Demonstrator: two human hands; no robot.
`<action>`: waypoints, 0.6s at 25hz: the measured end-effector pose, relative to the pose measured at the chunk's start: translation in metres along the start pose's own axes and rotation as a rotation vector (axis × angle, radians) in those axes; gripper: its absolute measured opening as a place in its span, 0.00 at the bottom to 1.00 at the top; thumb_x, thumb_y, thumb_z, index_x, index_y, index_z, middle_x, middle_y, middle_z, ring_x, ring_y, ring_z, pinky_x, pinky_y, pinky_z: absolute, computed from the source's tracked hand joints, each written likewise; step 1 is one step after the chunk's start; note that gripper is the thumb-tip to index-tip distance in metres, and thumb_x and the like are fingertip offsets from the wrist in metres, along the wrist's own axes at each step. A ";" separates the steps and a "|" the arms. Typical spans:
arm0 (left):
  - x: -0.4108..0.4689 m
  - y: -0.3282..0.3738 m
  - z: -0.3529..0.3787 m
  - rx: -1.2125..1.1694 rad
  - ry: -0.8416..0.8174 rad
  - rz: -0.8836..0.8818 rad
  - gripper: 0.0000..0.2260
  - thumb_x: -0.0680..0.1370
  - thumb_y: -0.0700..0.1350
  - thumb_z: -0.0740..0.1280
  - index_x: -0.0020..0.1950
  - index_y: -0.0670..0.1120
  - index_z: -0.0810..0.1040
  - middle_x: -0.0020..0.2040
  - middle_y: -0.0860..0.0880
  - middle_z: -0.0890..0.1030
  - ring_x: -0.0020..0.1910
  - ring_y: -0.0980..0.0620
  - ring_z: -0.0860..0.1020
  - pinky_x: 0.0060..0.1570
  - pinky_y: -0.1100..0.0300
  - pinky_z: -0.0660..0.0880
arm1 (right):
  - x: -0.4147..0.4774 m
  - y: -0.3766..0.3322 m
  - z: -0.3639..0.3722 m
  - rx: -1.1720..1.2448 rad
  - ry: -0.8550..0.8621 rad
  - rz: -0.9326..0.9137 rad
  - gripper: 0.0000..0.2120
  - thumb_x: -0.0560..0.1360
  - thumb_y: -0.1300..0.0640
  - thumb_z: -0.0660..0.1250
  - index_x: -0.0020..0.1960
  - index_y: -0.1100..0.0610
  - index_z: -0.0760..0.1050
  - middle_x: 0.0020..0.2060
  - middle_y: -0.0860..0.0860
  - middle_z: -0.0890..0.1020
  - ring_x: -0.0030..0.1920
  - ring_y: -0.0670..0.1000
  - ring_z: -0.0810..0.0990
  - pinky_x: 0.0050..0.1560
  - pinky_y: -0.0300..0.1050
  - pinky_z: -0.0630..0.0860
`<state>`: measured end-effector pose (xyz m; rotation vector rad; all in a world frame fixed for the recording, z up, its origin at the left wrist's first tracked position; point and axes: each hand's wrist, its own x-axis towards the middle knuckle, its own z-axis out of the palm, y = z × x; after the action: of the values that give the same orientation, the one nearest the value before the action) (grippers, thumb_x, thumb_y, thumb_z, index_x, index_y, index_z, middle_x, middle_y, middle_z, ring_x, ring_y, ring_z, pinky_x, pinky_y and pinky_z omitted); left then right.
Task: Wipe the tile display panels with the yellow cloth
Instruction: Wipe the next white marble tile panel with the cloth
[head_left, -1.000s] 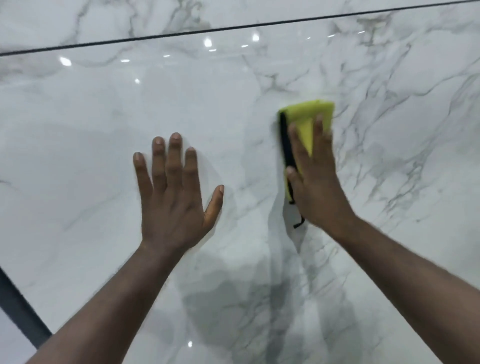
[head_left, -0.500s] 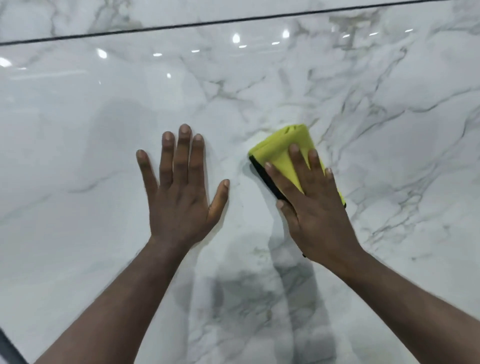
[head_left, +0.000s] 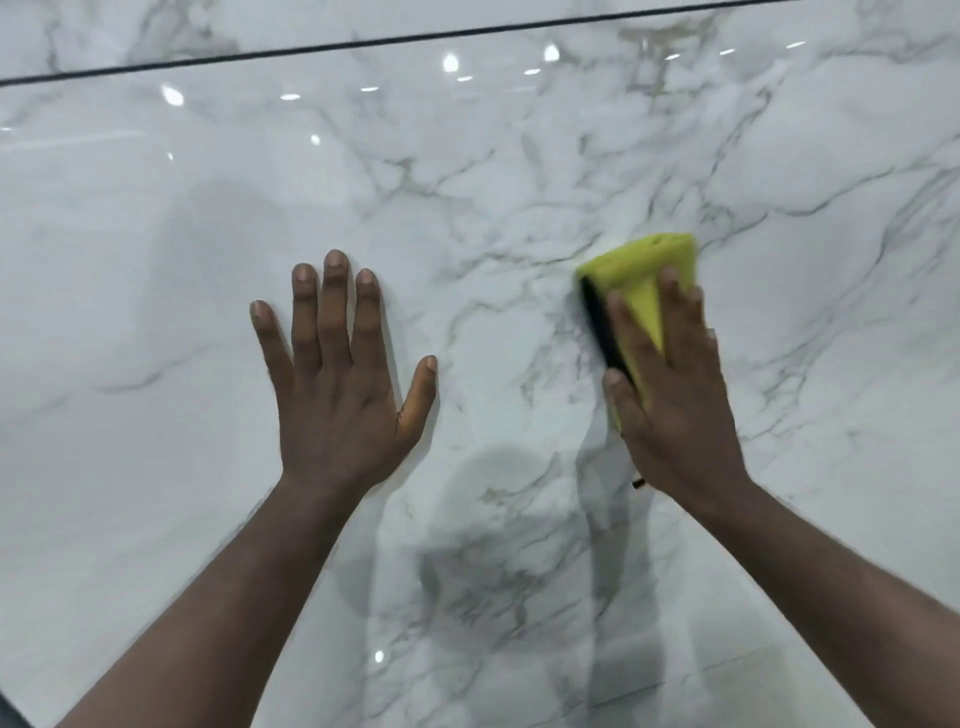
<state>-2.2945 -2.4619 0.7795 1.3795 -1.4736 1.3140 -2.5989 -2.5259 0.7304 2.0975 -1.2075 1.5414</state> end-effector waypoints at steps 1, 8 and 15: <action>0.003 0.003 0.001 -0.022 0.014 -0.002 0.39 0.85 0.61 0.63 0.86 0.34 0.59 0.87 0.36 0.54 0.86 0.33 0.52 0.84 0.30 0.47 | 0.014 -0.005 -0.003 0.103 0.066 0.163 0.34 0.86 0.55 0.61 0.87 0.44 0.51 0.86 0.50 0.40 0.86 0.57 0.38 0.82 0.67 0.48; 0.025 0.014 0.001 -0.046 -0.001 0.249 0.36 0.87 0.59 0.62 0.88 0.40 0.55 0.88 0.39 0.53 0.88 0.38 0.52 0.85 0.35 0.51 | 0.007 0.003 -0.011 0.004 -0.075 -0.025 0.31 0.88 0.49 0.58 0.87 0.42 0.49 0.86 0.46 0.37 0.85 0.54 0.35 0.83 0.64 0.46; 0.041 0.054 0.010 -0.069 0.056 0.257 0.34 0.86 0.58 0.63 0.87 0.41 0.60 0.87 0.39 0.58 0.87 0.38 0.56 0.84 0.34 0.56 | 0.015 0.007 -0.021 0.020 -0.112 -0.039 0.31 0.88 0.51 0.58 0.86 0.39 0.48 0.85 0.44 0.37 0.85 0.54 0.36 0.82 0.64 0.51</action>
<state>-2.3525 -2.4865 0.8053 1.1279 -1.6837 1.4324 -2.6168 -2.5237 0.7497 2.2332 -1.1842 1.4429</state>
